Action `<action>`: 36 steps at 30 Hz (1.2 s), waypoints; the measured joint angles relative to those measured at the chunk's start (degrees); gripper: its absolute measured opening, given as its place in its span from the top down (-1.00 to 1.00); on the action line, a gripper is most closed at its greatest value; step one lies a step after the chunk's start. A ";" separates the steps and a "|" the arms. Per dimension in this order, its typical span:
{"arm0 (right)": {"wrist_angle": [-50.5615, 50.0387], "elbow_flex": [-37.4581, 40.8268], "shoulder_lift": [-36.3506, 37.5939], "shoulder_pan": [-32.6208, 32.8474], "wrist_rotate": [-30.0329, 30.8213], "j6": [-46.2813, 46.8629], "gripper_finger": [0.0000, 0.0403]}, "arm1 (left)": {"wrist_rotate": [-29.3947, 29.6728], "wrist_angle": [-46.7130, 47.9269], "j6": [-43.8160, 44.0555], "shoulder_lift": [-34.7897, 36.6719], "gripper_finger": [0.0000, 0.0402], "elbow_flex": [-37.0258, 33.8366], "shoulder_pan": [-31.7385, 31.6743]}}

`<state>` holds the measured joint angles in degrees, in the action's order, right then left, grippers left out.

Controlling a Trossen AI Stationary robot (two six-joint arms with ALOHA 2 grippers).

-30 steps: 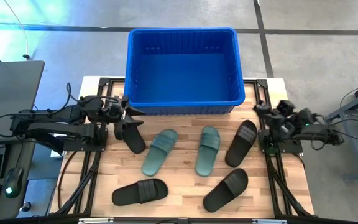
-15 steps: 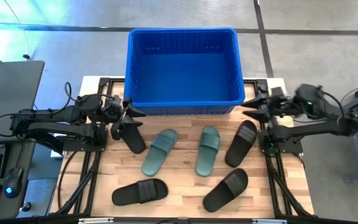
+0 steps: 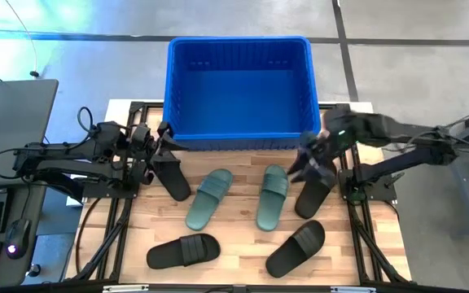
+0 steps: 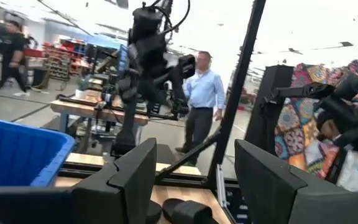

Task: Pick and place slides into bin
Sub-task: Put the top right black slide into the bin

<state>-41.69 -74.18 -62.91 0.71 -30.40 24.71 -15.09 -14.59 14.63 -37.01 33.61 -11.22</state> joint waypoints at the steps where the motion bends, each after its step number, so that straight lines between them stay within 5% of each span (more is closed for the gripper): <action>1: -2.76 0.10 -1.25 1.35 -0.10 1.78 0.26 | -0.16 0.00 0.00 0.00 0.00 0.00 0.02; 12: -34.61 7.21 -14.24 14.75 6.17 13.95 0.26 | -0.16 0.22 0.00 0.02 0.00 0.00 0.00; 26: -42.15 9.56 -26.50 16.21 42.40 21.69 0.26 | -0.16 0.24 -0.01 0.02 0.01 0.00 0.00; 36: -46.15 10.22 -32.40 16.22 41.42 24.57 0.26 | -0.88 1.57 0.15 0.04 0.01 0.00 0.00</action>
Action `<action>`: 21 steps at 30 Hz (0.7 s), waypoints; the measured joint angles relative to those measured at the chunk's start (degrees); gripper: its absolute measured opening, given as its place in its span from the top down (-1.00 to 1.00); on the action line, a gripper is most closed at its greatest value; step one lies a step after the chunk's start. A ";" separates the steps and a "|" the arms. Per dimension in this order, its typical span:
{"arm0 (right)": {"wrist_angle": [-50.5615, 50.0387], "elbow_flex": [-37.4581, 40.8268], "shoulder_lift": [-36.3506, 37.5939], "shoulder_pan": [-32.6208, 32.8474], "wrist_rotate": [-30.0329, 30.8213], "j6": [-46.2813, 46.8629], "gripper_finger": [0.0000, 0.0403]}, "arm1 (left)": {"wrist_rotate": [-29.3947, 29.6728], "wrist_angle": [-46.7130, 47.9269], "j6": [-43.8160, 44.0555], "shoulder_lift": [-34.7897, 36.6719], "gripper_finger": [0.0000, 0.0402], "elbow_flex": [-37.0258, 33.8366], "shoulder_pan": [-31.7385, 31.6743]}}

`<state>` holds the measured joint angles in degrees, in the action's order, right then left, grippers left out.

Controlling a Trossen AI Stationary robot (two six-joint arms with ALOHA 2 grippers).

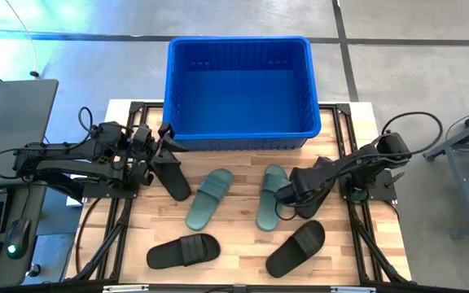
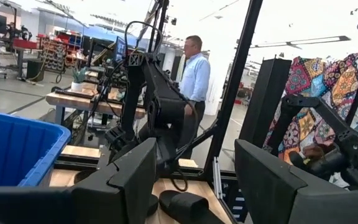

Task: Pick and place slides into bin
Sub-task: Put the top right black slide into the bin

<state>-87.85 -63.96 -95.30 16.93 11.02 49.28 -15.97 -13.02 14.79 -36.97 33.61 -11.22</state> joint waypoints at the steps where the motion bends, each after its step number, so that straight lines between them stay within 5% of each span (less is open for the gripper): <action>1: 0.15 0.52 -0.29 -0.01 -0.90 0.00 0.26 | -0.04 0.02 0.00 0.00 0.01 0.00 0.00; 8: 0.75 6.11 -0.77 -0.02 -2.24 6.48 0.26 | -0.13 0.00 0.00 -0.02 0.00 0.00 0.00; 21: 8.84 13.20 -0.77 -0.04 5.45 13.81 0.26 | -0.11 -0.02 0.02 -0.02 0.00 0.00 0.00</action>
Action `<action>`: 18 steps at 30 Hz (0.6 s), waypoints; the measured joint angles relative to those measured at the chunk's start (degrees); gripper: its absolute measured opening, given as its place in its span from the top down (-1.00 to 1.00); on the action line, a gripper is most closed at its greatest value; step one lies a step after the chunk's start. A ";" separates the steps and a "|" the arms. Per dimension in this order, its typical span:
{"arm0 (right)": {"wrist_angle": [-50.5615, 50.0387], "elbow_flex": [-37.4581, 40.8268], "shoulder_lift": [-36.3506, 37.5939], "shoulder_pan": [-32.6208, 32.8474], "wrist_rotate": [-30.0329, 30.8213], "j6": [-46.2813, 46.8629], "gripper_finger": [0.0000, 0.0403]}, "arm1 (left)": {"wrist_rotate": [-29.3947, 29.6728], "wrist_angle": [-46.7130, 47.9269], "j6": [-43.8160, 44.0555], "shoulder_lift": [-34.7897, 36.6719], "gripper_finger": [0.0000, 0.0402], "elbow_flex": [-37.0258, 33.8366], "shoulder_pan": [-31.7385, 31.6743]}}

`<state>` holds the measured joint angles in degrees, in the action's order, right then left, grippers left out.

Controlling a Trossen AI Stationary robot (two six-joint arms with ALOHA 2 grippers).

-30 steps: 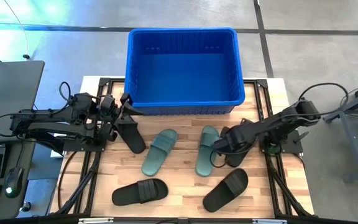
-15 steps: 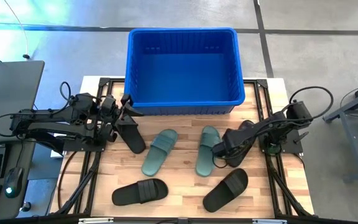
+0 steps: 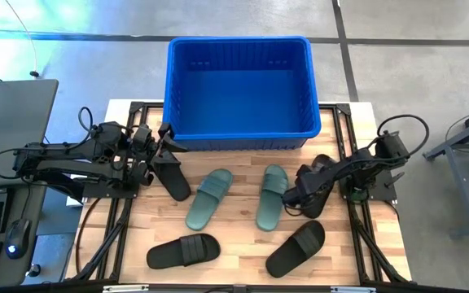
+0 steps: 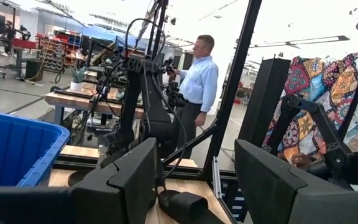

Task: Pick and place slides into bin
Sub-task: Put the top right black slide into the bin

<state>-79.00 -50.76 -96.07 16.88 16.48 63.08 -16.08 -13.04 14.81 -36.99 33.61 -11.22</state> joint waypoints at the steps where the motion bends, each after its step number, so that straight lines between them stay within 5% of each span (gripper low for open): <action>1: 0.94 0.51 0.00 0.00 0.20 -0.02 0.26 | 0.00 0.02 0.00 0.00 0.00 0.00 0.00; 9: 0.98 1.37 0.00 0.00 1.54 -0.08 0.34 | 0.07 0.02 0.00 0.02 0.00 0.00 0.00; 18: 0.41 0.23 0.00 1.06 -3.27 -1.81 0.95 | 0.17 0.02 0.00 0.01 0.00 0.00 0.00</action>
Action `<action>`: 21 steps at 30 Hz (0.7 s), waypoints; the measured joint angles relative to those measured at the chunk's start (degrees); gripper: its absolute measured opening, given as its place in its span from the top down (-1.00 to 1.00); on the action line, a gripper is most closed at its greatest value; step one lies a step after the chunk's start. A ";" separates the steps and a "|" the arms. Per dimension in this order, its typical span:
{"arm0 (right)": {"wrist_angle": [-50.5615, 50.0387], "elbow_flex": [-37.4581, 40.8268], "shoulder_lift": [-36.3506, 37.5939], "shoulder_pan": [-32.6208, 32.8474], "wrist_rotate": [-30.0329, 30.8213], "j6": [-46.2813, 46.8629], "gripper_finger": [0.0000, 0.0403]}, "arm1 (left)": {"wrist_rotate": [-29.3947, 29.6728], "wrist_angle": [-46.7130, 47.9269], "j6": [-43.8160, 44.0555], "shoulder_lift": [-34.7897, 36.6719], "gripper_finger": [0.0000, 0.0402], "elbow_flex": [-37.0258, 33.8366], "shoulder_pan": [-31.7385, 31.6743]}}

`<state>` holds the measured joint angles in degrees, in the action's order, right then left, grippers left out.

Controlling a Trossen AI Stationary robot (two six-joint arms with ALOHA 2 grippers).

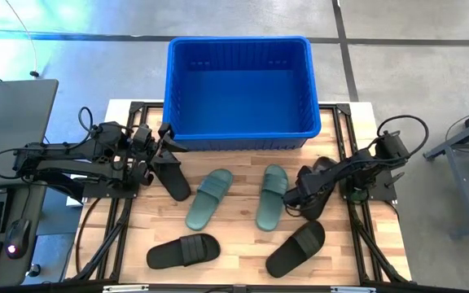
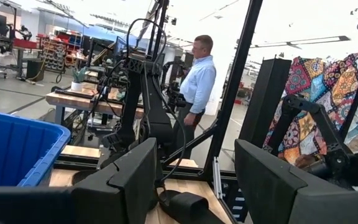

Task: Pick and place slides into bin
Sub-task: Put the top right black slide into the bin

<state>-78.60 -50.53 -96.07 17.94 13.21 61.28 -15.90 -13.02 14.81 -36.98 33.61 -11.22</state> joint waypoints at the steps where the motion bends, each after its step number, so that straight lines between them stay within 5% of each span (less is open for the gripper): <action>1: -0.22 -0.75 0.00 0.49 -1.17 -0.40 0.92 | 0.00 0.00 0.00 -0.01 0.00 0.00 0.00; 6: -4.69 -7.99 -0.04 3.52 -2.86 -2.00 0.95 | 0.00 0.00 0.00 0.01 0.00 0.00 0.00; 10: -11.22 -16.84 -0.04 5.99 2.45 0.24 0.96 | 0.02 0.01 0.00 0.01 0.00 0.00 0.00; 21: -9.43 -44.62 0.81 6.37 5.30 -11.18 0.96 | 0.04 0.40 0.00 -0.01 0.00 0.00 0.00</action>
<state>-88.03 -95.15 -95.26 24.31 18.51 50.09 -15.86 -12.62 14.81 -36.99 33.60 -11.22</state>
